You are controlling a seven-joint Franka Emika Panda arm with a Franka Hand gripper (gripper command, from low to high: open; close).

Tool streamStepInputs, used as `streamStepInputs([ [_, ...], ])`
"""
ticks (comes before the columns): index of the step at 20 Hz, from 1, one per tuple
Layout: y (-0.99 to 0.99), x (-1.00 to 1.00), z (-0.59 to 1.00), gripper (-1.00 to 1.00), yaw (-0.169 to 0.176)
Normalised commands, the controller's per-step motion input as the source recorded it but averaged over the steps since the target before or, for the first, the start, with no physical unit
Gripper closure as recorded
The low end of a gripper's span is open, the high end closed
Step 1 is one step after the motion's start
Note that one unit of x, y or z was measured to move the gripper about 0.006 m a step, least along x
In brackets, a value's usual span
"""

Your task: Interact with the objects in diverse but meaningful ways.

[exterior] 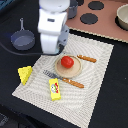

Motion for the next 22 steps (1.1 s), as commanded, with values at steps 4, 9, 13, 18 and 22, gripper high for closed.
streamStepInputs([
  [4,-0.05,-0.80,-0.29,1.00,0.000],
  [9,0.17,-0.67,-0.32,1.00,0.002],
  [13,0.33,-0.55,-0.26,1.00,0.018],
  [18,0.14,-0.52,-0.38,1.00,0.038],
  [22,0.01,-0.50,-0.44,1.00,0.031],
])
